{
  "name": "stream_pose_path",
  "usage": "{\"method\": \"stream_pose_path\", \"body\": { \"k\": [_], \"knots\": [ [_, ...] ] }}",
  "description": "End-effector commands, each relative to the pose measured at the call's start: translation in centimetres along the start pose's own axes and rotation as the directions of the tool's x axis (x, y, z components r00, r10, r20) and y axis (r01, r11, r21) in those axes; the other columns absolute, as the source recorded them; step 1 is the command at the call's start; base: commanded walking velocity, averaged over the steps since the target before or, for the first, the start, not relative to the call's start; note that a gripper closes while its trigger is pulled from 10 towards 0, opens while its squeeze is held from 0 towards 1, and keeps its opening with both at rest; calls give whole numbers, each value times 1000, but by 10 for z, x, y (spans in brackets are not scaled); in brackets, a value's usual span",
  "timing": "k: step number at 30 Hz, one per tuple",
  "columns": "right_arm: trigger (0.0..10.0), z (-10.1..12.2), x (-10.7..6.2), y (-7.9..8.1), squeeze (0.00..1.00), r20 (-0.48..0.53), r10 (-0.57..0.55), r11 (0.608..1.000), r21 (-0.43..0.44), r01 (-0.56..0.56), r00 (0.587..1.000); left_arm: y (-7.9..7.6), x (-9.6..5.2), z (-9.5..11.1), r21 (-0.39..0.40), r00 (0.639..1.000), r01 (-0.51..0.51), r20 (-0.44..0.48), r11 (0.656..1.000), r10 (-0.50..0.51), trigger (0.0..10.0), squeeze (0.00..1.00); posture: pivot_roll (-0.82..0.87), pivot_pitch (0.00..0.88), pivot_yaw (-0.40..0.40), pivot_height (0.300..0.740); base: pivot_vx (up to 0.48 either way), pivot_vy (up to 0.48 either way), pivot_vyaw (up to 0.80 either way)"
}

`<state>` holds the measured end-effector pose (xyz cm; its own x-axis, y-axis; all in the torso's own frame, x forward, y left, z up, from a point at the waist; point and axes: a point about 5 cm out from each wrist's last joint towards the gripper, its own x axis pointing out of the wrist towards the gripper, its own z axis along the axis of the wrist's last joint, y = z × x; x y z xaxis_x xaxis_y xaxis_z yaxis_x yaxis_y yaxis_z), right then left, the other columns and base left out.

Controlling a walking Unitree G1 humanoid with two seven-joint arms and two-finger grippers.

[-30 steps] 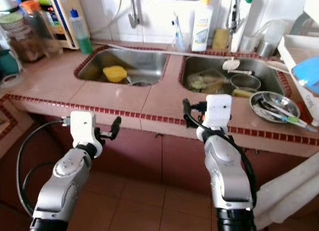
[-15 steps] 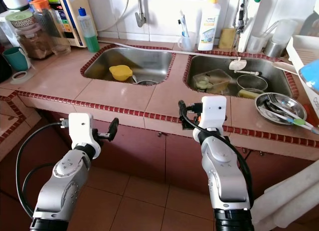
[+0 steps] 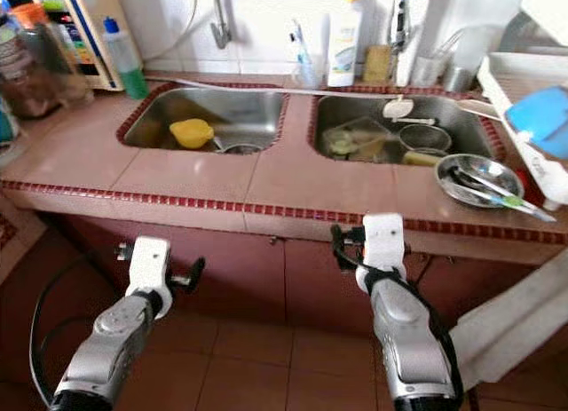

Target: Kitchen organization

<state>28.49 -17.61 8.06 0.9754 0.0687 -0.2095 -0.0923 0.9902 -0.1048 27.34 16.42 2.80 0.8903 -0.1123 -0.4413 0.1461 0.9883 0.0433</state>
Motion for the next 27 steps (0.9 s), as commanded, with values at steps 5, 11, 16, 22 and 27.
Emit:
{"method": "stream_pose_path", "body": {
  "k": [5,11,16,22,27],
  "knots": [
    [10000,-42,-5,-7,0,-114,12,997,-69,-20,993,15,0,-38,75,992,-26,-121,997,35,10000,0,-57,3,58,740,0,0,0],
    [10000,-78,-7,-8,0,-250,24,993,-109,-53,968,25,-2,-65,110,971,-48,-229,993,72,10000,0,-54,0,63,740,0,0,0],
    [10000,-109,-9,-7,0,-401,14,997,-59,-40,916,28,-7,-90,175,932,-20,-352,984,82,10000,0,-57,0,74,740,0,0,0],
    [10000,-123,-13,-6,0,-486,-9,1000,-9,5,874,27,-8,-97,232,909,13,-407,973,85,10000,0,-72,0,88,740,0,0,0],
    [10000,-136,-19,-9,0,-559,-50,998,-53,25,828,28,-9,-101,283,889,58,-451,957,80,10000,0,-80,0,100,740,0,0,0]
  ]
}}
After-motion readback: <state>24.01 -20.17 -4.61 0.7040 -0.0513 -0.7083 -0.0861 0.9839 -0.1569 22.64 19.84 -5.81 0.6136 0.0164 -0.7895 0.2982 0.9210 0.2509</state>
